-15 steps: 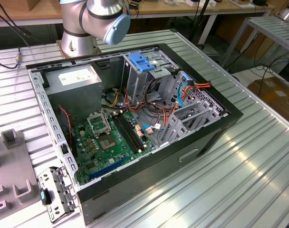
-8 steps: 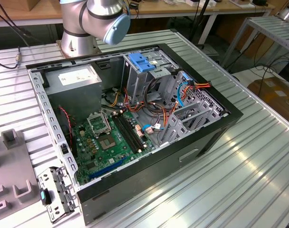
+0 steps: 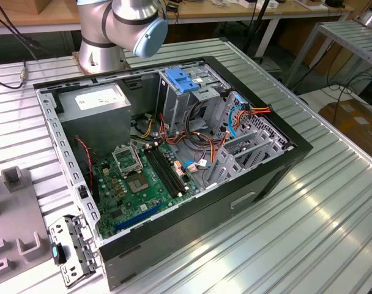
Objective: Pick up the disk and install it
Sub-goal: 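Pick up the disk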
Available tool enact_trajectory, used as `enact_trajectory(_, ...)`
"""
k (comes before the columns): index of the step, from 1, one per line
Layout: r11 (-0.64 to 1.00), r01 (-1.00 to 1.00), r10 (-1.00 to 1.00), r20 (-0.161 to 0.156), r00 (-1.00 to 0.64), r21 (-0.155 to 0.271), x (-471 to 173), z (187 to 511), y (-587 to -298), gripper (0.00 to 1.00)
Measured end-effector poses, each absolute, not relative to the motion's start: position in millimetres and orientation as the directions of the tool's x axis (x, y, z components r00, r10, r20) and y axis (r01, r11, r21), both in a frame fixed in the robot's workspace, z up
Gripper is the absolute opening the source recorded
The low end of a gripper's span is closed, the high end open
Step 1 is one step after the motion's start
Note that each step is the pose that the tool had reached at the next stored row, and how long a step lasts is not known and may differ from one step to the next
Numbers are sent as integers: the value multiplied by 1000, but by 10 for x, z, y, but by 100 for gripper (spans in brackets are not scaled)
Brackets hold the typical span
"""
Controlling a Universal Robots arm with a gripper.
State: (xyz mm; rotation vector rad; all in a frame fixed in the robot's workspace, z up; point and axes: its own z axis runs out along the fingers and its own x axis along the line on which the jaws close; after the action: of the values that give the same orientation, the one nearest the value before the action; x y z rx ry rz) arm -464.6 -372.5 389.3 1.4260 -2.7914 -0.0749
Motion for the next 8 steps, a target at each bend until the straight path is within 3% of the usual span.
enact_trajectory(8,499,-865,-866,-15,-500,45,-4645,3887,-3724,11)
